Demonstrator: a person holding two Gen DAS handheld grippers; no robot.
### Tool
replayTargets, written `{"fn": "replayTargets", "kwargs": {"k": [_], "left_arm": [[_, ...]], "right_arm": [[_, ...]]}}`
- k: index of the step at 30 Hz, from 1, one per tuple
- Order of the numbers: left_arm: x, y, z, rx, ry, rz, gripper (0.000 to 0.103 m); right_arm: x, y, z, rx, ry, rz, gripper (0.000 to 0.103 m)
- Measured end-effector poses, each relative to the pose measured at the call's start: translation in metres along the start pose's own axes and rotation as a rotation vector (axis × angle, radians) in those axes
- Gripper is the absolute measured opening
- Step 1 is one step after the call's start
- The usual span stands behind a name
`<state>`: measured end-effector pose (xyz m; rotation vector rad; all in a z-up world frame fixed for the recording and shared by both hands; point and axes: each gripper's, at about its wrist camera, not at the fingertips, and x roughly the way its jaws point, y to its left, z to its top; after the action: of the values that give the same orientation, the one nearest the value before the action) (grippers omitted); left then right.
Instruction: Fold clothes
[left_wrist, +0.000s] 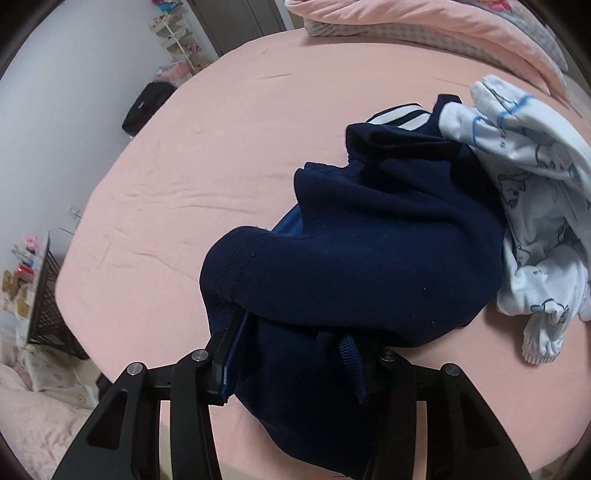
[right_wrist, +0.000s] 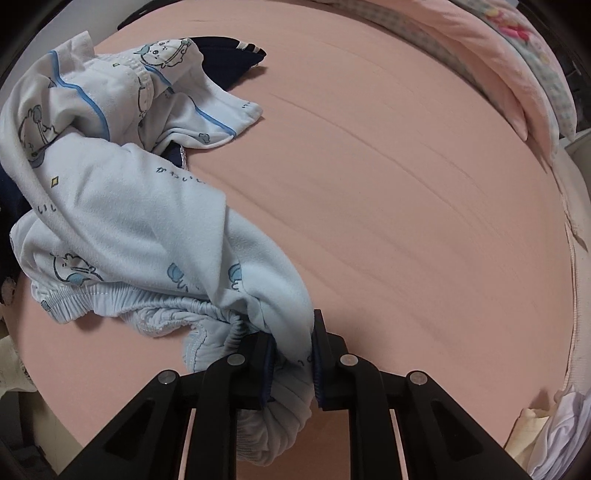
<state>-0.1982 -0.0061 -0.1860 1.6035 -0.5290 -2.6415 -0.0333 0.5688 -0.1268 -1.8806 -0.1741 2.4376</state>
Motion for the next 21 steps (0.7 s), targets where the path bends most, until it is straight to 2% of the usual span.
{"fn": "replayTargets", "kwargs": {"k": [1,5,10,11,14,17,18,20,21], "left_arm": [[-0.003,-0.003,-0.001,0.014,-0.006,0.003,0.044],[-0.016,-0.007,-0.005,0.044,-0.035,-0.009,0.044],[-0.051,0.003,-0.001,0.006,-0.112,-0.097,0.045],[-0.058,0.005,0.001,0.002,-0.125,-0.128,0.047],[-0.073,0.004,0.008,-0.007,-0.155,-0.226,0.062],[-0.08,-0.008,0.019,0.006,-0.175,-0.276,0.065],[-0.083,-0.016,0.019,0.023,-0.169,-0.303,0.065],[-0.078,-0.034,0.025,0.115,-0.091,-0.364,0.066],[-0.076,-0.044,0.029,0.171,-0.055,-0.365,0.066]], "right_arm": [[-0.002,0.012,0.007,-0.008,-0.002,-0.005,0.015],[-0.004,0.015,0.002,-0.022,-0.014,-0.005,0.015],[-0.005,0.013,0.001,-0.006,-0.012,0.016,0.015],[-0.005,0.012,0.002,-0.001,-0.013,0.019,0.015],[-0.006,0.009,0.003,0.013,-0.017,0.03,0.015],[-0.007,0.006,0.005,0.027,-0.02,0.04,0.015],[-0.007,0.005,0.005,0.033,-0.021,0.044,0.015],[-0.007,0.001,0.004,0.056,-0.024,0.056,0.015],[-0.007,-0.002,0.004,0.073,-0.026,0.066,0.015]]}}
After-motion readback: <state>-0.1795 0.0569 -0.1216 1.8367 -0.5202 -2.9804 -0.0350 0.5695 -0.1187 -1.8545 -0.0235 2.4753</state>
